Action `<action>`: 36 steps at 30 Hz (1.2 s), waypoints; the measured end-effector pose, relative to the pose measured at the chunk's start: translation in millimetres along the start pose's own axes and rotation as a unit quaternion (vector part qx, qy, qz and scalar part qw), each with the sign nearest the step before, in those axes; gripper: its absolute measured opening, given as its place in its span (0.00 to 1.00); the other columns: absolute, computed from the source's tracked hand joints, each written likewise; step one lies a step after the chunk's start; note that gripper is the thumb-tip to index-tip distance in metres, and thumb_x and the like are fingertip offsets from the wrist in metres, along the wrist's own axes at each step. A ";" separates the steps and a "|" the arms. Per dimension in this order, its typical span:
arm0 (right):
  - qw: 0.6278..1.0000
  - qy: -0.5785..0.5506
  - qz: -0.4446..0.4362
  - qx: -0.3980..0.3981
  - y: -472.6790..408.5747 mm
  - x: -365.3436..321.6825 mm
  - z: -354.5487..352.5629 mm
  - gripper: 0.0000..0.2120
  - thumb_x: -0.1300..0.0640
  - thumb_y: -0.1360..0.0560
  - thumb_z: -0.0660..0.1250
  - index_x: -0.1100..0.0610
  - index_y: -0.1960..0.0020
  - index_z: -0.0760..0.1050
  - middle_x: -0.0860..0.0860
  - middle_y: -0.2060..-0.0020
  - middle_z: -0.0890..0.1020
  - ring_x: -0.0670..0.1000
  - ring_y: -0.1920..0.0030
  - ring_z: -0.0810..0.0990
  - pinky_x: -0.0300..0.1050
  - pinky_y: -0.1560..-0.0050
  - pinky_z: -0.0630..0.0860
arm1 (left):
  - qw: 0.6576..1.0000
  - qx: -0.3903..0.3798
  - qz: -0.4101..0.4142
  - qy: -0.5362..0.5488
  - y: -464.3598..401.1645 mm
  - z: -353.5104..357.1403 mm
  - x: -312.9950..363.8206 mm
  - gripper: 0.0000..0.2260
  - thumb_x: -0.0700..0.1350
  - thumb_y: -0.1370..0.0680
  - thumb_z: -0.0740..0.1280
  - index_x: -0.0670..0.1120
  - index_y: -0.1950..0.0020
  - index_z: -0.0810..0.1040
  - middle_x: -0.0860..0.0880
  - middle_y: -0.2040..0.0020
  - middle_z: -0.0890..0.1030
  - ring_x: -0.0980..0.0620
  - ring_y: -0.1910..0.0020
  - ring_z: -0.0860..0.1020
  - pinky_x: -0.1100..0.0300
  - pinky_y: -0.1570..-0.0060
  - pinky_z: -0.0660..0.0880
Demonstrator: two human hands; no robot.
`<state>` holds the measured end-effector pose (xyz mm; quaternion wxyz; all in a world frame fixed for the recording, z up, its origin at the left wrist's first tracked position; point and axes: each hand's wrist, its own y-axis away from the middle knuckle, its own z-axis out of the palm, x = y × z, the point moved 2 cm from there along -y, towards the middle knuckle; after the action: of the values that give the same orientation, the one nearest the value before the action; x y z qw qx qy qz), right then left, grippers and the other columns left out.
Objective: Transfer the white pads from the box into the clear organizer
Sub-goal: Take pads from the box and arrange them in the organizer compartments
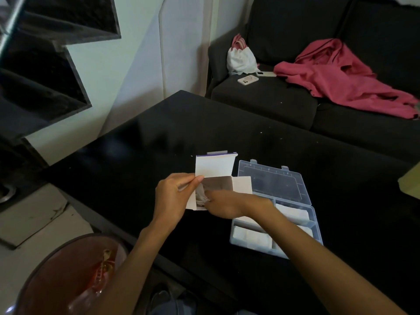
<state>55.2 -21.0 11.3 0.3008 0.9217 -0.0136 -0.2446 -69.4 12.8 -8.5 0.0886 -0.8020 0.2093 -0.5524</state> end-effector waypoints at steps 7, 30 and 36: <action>0.998 0.032 -0.041 -0.041 14.7 5.0 -18.4 0.16 0.57 0.22 0.62 0.64 0.37 0.70 0.57 0.38 0.74 0.53 0.44 0.74 0.44 0.41 0.69 | 1.000 -0.015 -0.005 -0.001 -2.5 -0.4 4.2 0.07 0.44 0.26 0.71 0.45 0.50 0.84 0.58 0.58 0.79 0.66 0.58 0.77 0.74 0.59 0.74; 0.967 -0.029 -0.056 0.248 25.8 16.0 -34.4 0.20 0.51 0.31 0.73 0.58 0.42 0.79 0.53 0.46 0.82 0.49 0.54 0.82 0.38 0.55 0.79 | 0.975 -0.107 -0.141 -0.138 -35.4 2.9 -10.2 0.12 0.54 0.21 0.61 0.50 0.48 0.81 0.52 0.54 0.82 0.52 0.56 0.78 0.57 0.60 0.72; 0.994 -0.048 -0.062 0.075 22.9 19.3 -55.3 0.14 0.60 0.27 0.69 0.60 0.41 0.78 0.54 0.44 0.81 0.52 0.45 0.78 0.41 0.49 0.77 | 0.971 -0.096 -0.150 -0.159 -40.2 2.1 -20.1 0.13 0.56 0.22 0.62 0.52 0.45 0.81 0.51 0.47 0.82 0.49 0.49 0.78 0.53 0.51 0.75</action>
<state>100.4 -12.8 54.2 0.2145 0.9279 0.0104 -0.3048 -64.0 57.3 -11.4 -0.0407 -0.9067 0.1215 -0.4019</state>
